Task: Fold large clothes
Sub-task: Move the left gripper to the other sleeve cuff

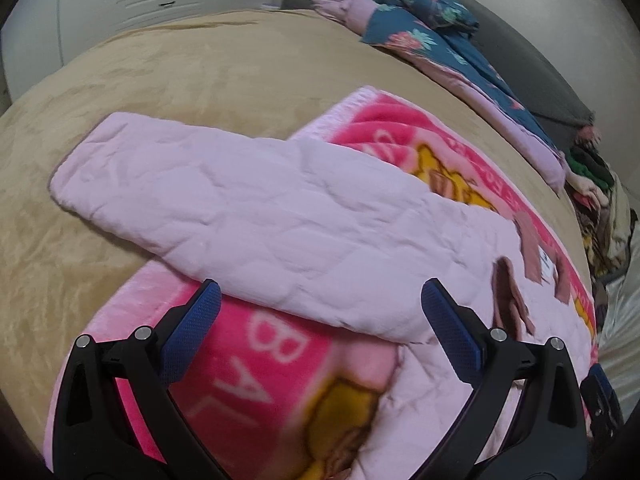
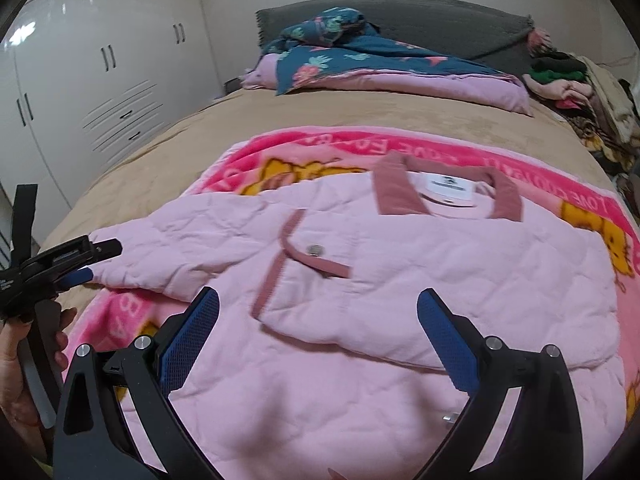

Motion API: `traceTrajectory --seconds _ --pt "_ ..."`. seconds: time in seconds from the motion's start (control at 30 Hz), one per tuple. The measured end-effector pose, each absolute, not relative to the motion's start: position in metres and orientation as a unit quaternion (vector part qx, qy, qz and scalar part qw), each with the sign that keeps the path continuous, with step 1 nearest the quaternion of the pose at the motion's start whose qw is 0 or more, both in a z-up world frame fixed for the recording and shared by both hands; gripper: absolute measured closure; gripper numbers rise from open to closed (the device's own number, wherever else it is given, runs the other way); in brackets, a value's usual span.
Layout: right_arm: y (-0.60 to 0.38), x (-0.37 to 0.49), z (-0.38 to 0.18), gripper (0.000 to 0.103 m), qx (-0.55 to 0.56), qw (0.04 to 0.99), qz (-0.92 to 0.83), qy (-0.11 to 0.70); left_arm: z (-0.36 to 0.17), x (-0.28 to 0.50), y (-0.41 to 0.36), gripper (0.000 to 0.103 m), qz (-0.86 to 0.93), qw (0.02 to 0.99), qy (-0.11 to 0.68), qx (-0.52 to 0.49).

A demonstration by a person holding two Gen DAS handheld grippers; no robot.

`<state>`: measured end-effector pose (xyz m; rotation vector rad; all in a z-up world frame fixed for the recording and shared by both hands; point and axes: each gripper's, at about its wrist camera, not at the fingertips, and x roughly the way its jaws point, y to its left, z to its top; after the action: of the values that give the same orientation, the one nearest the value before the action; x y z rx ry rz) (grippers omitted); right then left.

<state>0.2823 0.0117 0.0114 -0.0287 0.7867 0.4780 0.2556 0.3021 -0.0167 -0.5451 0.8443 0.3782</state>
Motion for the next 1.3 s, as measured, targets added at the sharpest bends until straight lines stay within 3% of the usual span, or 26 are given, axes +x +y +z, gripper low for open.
traceTrajectory --seconds 0.8,1.3 --pt "0.102 0.304 -0.012 0.004 -0.046 0.870 0.288 0.397 -0.070 0.234 0.390 0.009 0.294 0.787 0.408 -0.356" --pt "0.079 0.323 -0.025 0.004 -0.040 0.870 0.277 0.406 -0.104 0.214 0.458 0.009 0.315 0.763 0.302 -0.477"
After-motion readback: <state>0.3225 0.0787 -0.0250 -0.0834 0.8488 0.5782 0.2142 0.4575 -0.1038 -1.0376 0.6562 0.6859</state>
